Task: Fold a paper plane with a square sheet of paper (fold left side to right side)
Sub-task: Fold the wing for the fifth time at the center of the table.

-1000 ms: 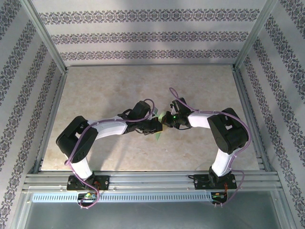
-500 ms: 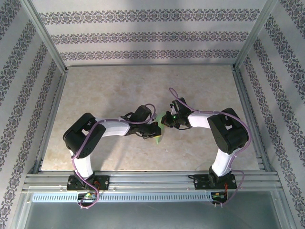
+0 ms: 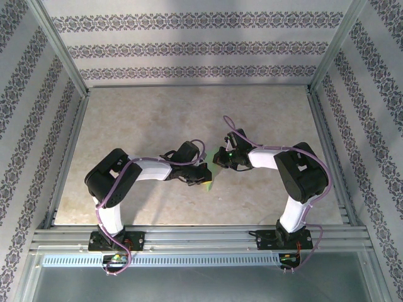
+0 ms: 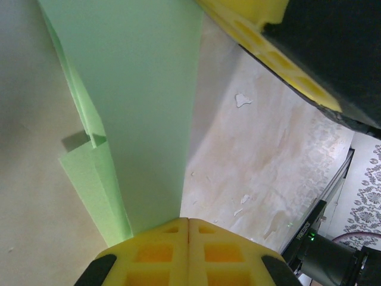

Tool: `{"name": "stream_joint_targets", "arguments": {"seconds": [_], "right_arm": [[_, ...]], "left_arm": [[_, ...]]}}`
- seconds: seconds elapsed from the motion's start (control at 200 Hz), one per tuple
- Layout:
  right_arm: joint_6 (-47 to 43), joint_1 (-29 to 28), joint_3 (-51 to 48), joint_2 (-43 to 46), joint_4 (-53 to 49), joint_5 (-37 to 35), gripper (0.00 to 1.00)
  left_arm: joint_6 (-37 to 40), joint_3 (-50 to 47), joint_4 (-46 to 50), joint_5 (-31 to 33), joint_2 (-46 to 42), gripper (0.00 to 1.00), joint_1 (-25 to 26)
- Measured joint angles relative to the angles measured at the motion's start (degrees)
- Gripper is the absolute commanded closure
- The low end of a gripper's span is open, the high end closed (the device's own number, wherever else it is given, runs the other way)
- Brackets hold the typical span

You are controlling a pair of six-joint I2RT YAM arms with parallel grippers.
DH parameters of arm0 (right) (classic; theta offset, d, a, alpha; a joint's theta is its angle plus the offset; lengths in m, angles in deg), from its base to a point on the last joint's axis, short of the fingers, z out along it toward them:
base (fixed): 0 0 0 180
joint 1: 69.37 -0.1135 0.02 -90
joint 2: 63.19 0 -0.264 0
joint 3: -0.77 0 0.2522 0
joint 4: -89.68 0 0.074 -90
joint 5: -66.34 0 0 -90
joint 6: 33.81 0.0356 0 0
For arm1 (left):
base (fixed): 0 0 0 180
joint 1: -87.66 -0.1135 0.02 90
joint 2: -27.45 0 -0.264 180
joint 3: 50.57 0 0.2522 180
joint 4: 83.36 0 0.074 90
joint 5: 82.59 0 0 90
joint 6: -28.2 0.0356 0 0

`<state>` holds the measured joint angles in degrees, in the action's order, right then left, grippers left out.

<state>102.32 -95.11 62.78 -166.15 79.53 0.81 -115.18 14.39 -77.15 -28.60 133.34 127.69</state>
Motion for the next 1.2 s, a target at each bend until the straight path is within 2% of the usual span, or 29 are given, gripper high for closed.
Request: {"name": "stream_joint_targets", "arguments": {"seconds": [0.665, 1.024, 1.199], "right_arm": [[-1.4, 0.0, 1.4, 0.3, -2.8, 0.0, 1.0], [-3.0, 0.5, 1.3, 7.8, -5.7, 0.7, 1.0], [-3.0, 0.0, -0.5, 7.9, -5.1, 1.4, 1.0]], "left_arm": [[-0.3, 0.2, 0.7, 0.6, 1.4, 0.97, 0.0], [-0.8, 2.1, 1.4, -0.5, 2.8, 0.99, 0.0], [-0.8, 2.7, 2.5, -0.4, 2.9, 1.0, 0.0]]}}
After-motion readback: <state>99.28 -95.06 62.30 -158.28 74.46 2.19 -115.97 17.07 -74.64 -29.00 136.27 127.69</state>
